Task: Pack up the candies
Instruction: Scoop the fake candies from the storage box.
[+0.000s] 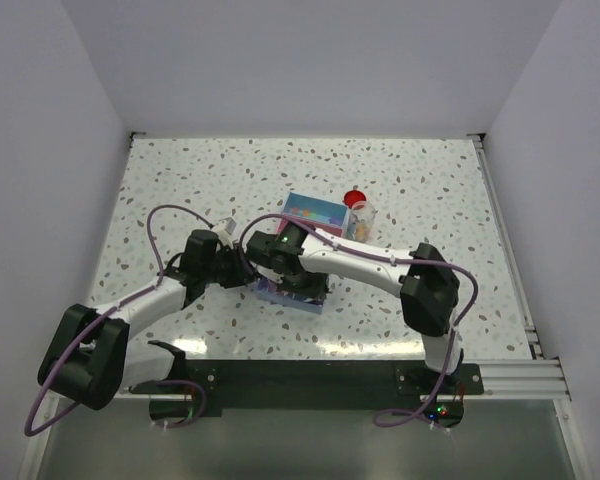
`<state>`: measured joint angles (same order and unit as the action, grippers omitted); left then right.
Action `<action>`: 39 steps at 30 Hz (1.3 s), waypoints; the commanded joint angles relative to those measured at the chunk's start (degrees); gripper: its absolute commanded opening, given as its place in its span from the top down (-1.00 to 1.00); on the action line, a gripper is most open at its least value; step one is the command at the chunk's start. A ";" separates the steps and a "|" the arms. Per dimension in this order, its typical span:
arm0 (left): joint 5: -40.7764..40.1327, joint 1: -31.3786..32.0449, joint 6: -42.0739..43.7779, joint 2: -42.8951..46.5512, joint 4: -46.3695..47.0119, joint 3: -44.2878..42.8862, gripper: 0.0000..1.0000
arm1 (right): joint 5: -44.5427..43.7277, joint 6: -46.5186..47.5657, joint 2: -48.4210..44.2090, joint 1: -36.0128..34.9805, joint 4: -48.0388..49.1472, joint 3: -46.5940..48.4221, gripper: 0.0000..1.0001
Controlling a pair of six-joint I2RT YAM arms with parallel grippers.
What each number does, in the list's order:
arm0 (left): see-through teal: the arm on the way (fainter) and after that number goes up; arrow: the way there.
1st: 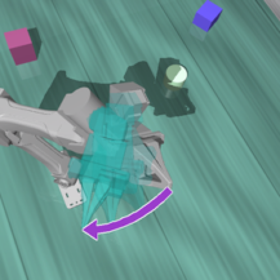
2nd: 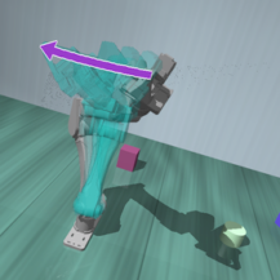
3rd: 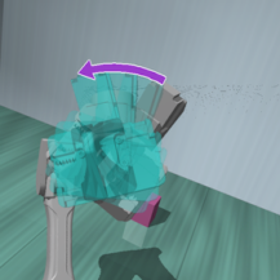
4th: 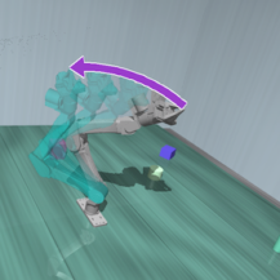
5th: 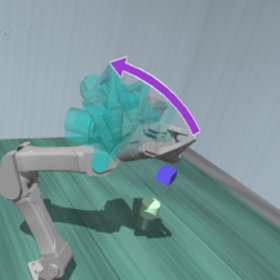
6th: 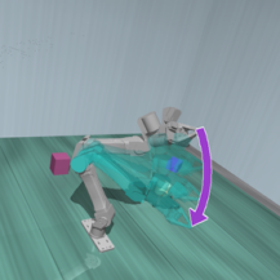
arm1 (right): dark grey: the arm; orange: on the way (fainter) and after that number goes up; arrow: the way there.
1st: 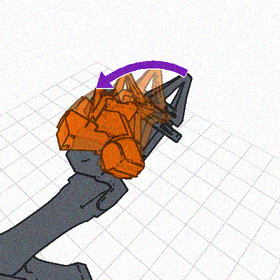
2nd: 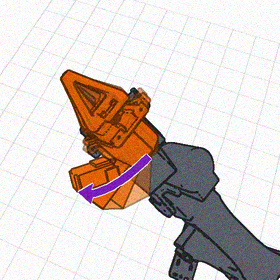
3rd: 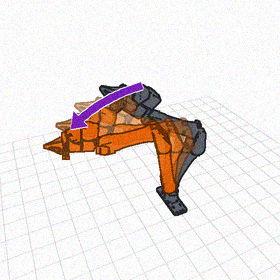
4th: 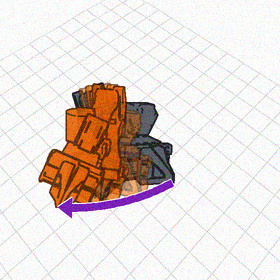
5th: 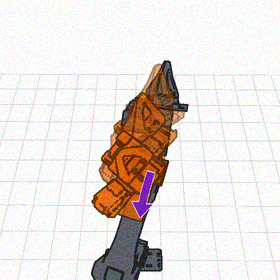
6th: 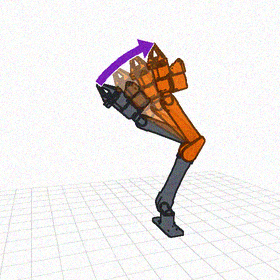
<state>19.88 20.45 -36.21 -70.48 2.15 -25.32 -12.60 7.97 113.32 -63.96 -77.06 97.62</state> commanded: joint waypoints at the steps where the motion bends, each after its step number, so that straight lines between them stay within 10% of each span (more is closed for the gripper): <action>1: 3.06 1.79 1.05 -0.10 -0.31 -1.05 0.34 | 11.27 -1.53 -1.87 0.50 23.09 -2.35 1.00; 11: 2.71 1.79 0.96 1.39 -0.92 0.01 0.35 | 17.26 -13.77 -6.96 9.29 31.44 -14.65 1.00; 39: -0.63 1.88 1.93 7.99 -6.99 0.18 0.38 | 26.49 -16.14 -4.86 10.35 25.90 -5.07 1.00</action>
<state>15.00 21.41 -34.74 -62.72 -5.43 -25.26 10.55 -8.12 107.66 -53.65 -60.77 93.58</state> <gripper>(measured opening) 0.311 0.133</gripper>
